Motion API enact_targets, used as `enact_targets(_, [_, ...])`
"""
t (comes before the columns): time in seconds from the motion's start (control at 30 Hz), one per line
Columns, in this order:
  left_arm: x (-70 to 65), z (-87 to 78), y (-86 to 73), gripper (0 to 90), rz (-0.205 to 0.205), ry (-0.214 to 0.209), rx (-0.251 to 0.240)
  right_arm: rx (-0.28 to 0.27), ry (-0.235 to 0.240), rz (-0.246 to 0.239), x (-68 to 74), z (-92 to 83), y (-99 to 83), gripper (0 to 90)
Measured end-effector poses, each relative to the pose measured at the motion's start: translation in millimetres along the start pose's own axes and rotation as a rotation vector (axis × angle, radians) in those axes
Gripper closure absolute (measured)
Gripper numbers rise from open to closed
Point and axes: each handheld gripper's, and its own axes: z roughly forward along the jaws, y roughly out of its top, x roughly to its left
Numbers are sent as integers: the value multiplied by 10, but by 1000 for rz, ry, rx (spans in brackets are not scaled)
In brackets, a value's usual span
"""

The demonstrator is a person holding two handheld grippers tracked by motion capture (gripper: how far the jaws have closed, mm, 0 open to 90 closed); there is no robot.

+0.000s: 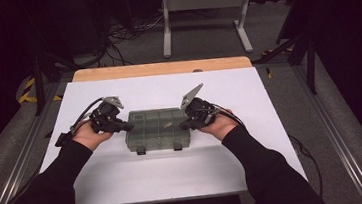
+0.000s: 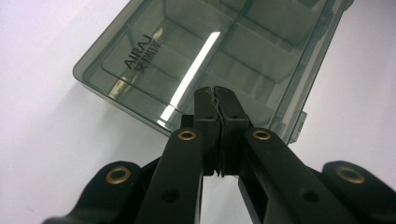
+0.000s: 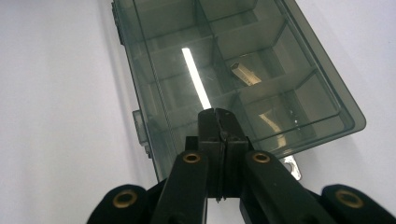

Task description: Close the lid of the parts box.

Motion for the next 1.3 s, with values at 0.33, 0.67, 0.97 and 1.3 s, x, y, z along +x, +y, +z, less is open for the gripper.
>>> enact_targets(0.33, [-22, 41, 14, 890, 15, -19, 33, 15, 11, -4, 8, 23, -4, 900])
enact_targets(0.67, [-43, 88, 24, 891, 36, -24, 62, 33, 23, -6, 18, 48, -15, 900])
enact_targets(0.97, [-40, 94, 19, 890, 43, -24, 76, 43, 14, -15, 41, 61, -18, 899])
enact_targets(1.3, [-55, 110, 24, 891, 54, -22, 81, 42, 11, -24, 55, 71, -18, 899])
